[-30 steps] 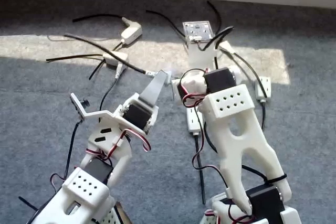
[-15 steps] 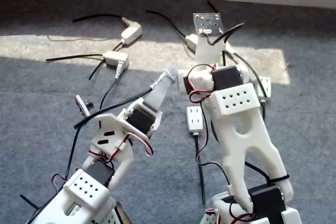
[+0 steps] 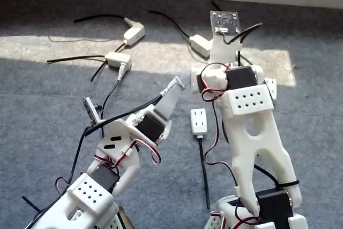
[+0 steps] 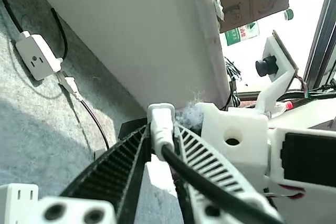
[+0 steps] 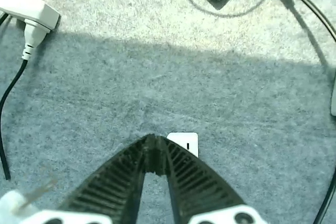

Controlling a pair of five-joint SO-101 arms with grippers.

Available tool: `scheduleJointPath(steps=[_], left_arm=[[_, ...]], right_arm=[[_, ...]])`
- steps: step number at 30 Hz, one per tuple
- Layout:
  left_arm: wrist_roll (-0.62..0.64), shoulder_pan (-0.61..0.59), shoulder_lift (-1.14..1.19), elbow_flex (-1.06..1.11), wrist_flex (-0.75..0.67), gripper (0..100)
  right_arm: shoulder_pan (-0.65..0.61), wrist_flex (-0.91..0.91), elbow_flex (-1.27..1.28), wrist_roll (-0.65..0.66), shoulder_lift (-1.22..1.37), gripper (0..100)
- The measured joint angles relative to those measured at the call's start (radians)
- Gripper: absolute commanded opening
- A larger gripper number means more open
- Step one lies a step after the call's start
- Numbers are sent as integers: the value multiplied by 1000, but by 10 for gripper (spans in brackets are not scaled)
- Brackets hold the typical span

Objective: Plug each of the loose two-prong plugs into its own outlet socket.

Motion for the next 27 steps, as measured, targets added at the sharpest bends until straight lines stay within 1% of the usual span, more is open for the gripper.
scheduleJointPath(steps=[2, 4, 7, 11, 13, 17, 20, 22, 25, 27], left_arm=[[-43, 0, 0, 0, 6, 6], [-57, 0, 2, -18, 55, 6], [-86, 0, 2, -87, 201, 6], [-203, -34, 2, -193, 399, 6], [-258, -44, 2, -235, 466, 6], [-390, -40, 2, -293, 563, 6], [-479, -40, 2, -302, 577, 7], [-516, -40, 2, -302, 585, 7], [-572, -40, 41, -316, 609, 7], [-655, -41, 107, -353, 641, 7]], right_arm=[[48, 12, 0, 0, 0, 6], [120, 28, 0, 0, 0, 6], [256, 37, 0, 0, -3, 6], [428, 34, 77, 0, 0, 6], [477, -2, 150, 0, 23, 6], [519, -132, 333, 0, 69, 6], [534, -278, 476, 0, 89, 6], [529, -376, 560, -6, 89, 6], [549, -508, 654, -68, 89, 6], [578, -569, 686, -103, 89, 6]])
